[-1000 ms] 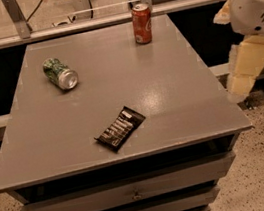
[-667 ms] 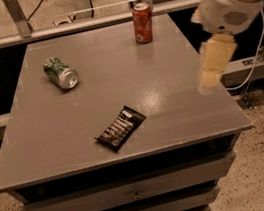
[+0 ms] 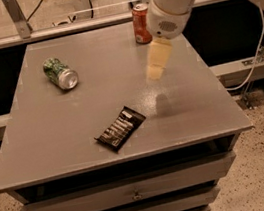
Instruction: Place green can upright
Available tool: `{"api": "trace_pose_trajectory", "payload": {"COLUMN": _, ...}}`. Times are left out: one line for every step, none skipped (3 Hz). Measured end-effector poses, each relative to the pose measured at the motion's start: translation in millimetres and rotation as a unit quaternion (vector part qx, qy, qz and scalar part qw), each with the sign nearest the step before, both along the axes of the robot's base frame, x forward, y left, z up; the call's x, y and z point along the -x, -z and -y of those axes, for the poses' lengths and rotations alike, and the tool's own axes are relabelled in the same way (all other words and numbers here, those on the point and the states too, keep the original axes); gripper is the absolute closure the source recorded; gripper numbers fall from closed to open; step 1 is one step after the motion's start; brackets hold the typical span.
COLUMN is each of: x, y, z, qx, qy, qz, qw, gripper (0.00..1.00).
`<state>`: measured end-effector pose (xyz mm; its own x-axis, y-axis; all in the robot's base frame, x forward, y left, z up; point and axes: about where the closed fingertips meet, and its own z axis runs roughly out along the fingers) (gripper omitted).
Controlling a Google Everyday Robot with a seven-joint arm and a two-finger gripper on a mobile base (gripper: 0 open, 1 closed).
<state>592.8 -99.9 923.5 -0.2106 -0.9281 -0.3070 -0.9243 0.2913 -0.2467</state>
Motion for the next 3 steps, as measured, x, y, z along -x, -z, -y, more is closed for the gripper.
{"api": "trace_pose_trajectory", "payload": {"x": -46, "y": 15, "z": -36, "qx": -0.011, "qy": 0.009, "qz": -0.002, "qw": 0.9999, "gripper": 0.0}}
{"api": "trace_pose_trajectory", "payload": {"x": -82, "y": 20, "z": -75, "qx": -0.034, "qy": 0.015, "qz": -0.021, "qw": 0.9991, "gripper": 0.0}}
{"api": "trace_pose_trajectory", "payload": {"x": -101, "y": 17, "z": -116, "qx": -0.054, "qy": 0.013, "qz": -0.038, "qw": 0.9977, "gripper": 0.0}}
